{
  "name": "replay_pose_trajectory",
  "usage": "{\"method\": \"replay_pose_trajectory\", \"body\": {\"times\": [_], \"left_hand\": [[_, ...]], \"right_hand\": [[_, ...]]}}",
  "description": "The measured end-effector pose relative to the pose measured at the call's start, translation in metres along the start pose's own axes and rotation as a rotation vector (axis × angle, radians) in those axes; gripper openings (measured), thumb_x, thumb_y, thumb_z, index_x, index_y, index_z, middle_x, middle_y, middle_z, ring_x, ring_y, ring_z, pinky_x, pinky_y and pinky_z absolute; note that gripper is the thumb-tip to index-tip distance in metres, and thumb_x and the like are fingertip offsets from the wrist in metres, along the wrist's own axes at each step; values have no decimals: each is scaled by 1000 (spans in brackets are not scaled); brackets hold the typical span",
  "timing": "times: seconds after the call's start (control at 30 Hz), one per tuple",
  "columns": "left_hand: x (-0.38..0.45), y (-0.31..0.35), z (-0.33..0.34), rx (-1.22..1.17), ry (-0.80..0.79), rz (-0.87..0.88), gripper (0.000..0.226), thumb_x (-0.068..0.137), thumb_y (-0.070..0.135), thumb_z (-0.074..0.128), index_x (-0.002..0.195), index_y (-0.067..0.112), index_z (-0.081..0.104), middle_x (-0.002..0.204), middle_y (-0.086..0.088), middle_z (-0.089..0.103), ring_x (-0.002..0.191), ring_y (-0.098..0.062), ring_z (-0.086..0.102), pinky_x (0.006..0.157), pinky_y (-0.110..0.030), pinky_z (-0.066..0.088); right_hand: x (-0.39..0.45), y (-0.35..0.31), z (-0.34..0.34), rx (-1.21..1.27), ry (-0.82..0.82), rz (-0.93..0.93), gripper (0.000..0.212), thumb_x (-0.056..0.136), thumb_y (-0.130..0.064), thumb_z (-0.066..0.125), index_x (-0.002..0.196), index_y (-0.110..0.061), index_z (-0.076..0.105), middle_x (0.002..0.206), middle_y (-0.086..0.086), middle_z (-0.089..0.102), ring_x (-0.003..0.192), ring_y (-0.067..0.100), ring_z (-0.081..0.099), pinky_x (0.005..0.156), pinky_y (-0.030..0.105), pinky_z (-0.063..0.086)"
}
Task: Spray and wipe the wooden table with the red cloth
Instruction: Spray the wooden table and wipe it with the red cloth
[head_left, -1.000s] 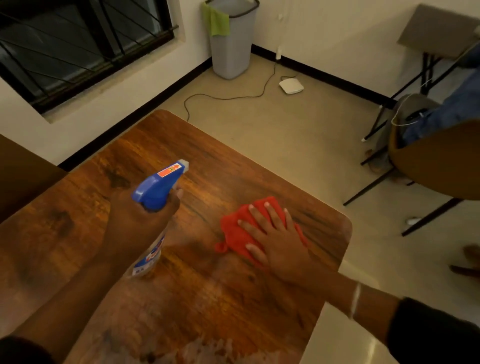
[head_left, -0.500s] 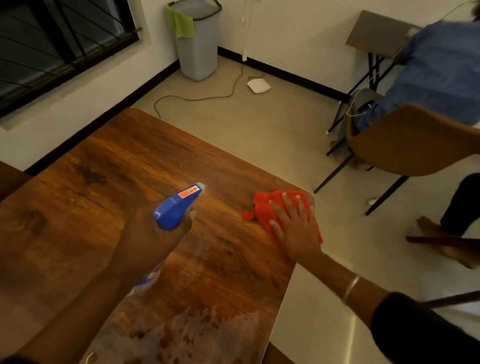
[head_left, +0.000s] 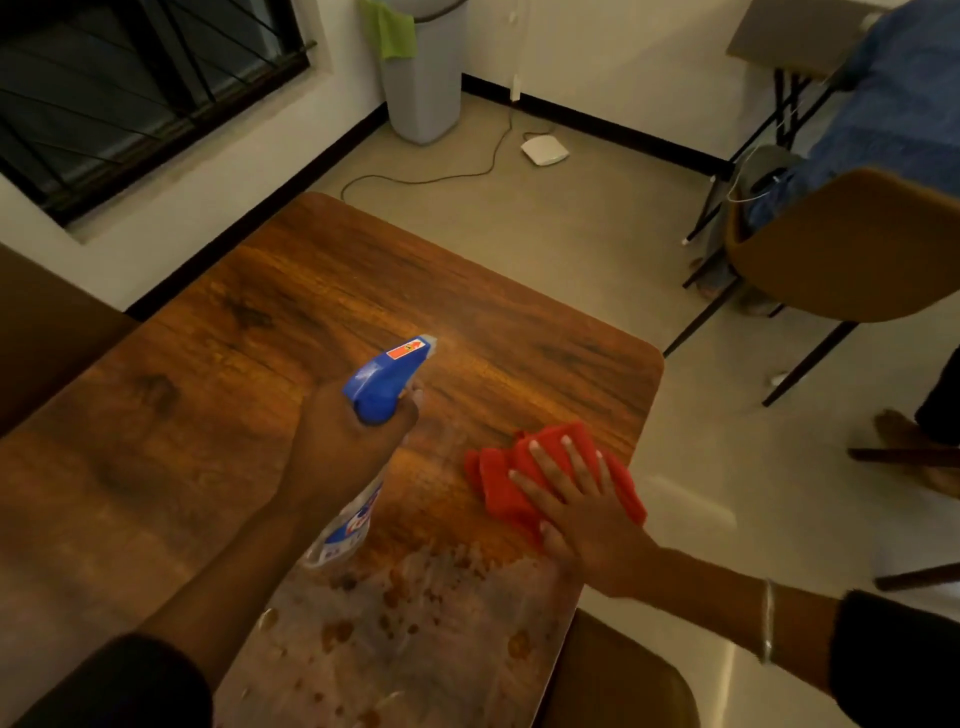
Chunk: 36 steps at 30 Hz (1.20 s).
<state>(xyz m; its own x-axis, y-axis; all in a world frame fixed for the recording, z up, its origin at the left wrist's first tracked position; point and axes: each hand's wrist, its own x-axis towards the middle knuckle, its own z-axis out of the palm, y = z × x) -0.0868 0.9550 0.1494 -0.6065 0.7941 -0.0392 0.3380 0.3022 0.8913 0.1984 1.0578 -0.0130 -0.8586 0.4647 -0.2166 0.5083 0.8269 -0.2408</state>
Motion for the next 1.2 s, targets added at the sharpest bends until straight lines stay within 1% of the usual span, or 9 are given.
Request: {"method": "replay_pose_trajectory", "body": {"times": [0.17, 0.3, 0.4, 0.53, 0.67, 0.8, 0.9, 1.03, 1.2], "left_hand": [[-15, -17, -25, 77, 5, -29, 15, 86, 27, 70, 79, 15, 64, 60, -3, 66, 51, -10, 64, 62, -39, 57], [-34, -23, -28, 74, 141, 21, 22, 85, 30, 71, 80, 11, 61, 61, -17, 59, 49, -19, 55, 53, -43, 53], [-48, -28, -33, 82, 106, 62, 25, 83, 44, 67, 83, 20, 60, 63, -9, 62, 54, -22, 61, 56, -41, 56], [-57, -41, -61, 61, 185, 64, 22, 74, 52, 62, 75, 31, 55, 56, 6, 57, 46, -6, 53, 47, -25, 47], [-68, -60, -98, 62, 264, 84, 15, 82, 35, 71, 73, 37, 59, 58, 15, 62, 48, 2, 57, 49, -10, 45], [-86, -79, -122, 87, 291, 57, 24, 82, 30, 73, 71, 17, 56, 54, -4, 55, 46, -7, 51, 46, -17, 45], [-107, -83, -136, 84, 279, 17, 34, 77, 45, 65, 77, 13, 53, 60, -18, 56, 48, -20, 53, 51, -37, 50], [-129, -86, -154, 122, 257, 12, 26, 82, 39, 67, 79, 15, 58, 64, -17, 62, 56, -32, 61, 57, -48, 54], [-147, -85, -163, 152, 247, 26, 27, 85, 34, 69, 74, 13, 57, 61, -17, 61, 52, -28, 61, 55, -46, 52]], "right_hand": [[56, -38, 0, -184, 18, -311, 60, 109, -52, 32, 166, -47, 12, 177, -4, -4, 161, 42, -6, 124, 70, 3], [167, -92, -23, -104, 10, -178, 59, 108, -54, 27, 165, -43, 17, 177, 0, 6, 161, 42, -5, 123, 74, -1], [195, -136, -23, -27, 39, -79, 64, 105, -51, 31, 165, -31, 23, 176, 8, 14, 161, 45, -3, 120, 78, 2], [125, -128, -1, -182, 11, -232, 59, 109, -52, 32, 166, -43, 17, 178, 1, -1, 161, 43, -9, 121, 77, -1], [16, -94, 16, -176, -96, -397, 63, 108, -52, 31, 165, -50, 3, 175, -5, -19, 158, 42, -22, 118, 76, -9], [56, -105, 4, -237, -127, -375, 60, 111, -52, 27, 162, -57, -5, 173, -11, -25, 158, 40, -24, 119, 77, -3], [132, -141, -9, -212, -25, -139, 57, 112, -51, 25, 164, -52, 3, 176, -8, -16, 161, 40, -13, 119, 78, 10], [158, -210, 4, -52, 81, 127, 59, 109, -48, 32, 166, -44, 15, 177, 1, -3, 160, 47, -7, 118, 79, 3], [85, -296, 62, -103, 4, -242, 60, 106, -49, 37, 163, -47, 19, 177, 1, 3, 160, 48, -5, 117, 81, -5]]}}
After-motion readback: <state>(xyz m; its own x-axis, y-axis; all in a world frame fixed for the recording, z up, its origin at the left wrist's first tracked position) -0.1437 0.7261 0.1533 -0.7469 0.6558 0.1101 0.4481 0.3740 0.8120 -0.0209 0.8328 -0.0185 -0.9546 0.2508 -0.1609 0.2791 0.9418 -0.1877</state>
